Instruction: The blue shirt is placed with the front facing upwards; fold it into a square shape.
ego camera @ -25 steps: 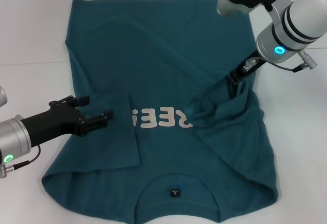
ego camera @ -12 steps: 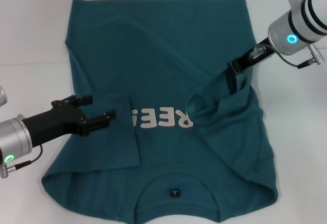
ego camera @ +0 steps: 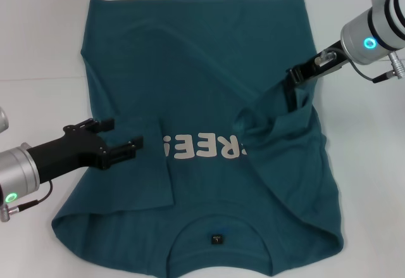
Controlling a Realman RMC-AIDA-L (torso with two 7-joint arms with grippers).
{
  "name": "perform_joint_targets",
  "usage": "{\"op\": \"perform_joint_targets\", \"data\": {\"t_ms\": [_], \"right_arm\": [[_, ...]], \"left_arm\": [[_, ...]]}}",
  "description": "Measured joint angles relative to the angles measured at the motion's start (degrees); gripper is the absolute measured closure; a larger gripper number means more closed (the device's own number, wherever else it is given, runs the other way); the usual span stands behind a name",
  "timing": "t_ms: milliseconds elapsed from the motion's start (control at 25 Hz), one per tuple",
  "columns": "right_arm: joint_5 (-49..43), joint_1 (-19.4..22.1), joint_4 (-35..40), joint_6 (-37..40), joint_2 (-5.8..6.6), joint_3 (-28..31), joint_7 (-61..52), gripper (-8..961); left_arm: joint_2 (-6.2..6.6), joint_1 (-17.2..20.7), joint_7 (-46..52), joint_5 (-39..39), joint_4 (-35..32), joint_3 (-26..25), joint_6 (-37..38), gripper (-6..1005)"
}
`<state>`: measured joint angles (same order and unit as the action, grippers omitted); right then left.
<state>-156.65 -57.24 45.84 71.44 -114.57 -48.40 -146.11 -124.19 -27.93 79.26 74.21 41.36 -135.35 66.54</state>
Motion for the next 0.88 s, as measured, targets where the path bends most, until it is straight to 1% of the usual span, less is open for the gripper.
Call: {"op": "perform_joint_targets", "data": {"t_ms": [160,280,360,480,560,800,880], "right_arm": [[1.45,0.13,-1.22,-0.36,0.43,0.33,0.16,953],[1.56,0.24,-1.79,-1.15,0.45,-0.13,0.25,954],[1.48,0.30,-2.01,-1.83,0.11,-0.85,0.62,954],[1.05,0.30,-1.66,-2.53,-0.76,-2.52,0.95,916],[0.98,0.30,-1.36,-2.65,-1.09,-3.08,0.96,891],[0.91,0.29,-0.96,-3.15,-1.24,-4.13,0.83,815],[0.98,0.52,-0.22,-3.34,-1.29,-4.15,0.85,587]], "left_arm": [[0.00,0.12,-0.07,-0.01,-0.03,0.00,0.04,169],[0.00,0.16,-0.08,-0.03,-0.05,0.00,0.17,169],[0.00,0.16,-0.08,-0.03,-0.06,0.00,0.54,169],[0.00,0.16,-0.08,-0.04,0.00,0.00,1.01,169],[0.00,0.16,-0.08,-0.04,0.04,-0.01,1.05,169],[0.00,0.44,-0.08,-0.03,0.28,-0.17,1.57,169],[0.00,0.48,-0.08,-0.03,0.31,-0.31,1.59,169]]}}
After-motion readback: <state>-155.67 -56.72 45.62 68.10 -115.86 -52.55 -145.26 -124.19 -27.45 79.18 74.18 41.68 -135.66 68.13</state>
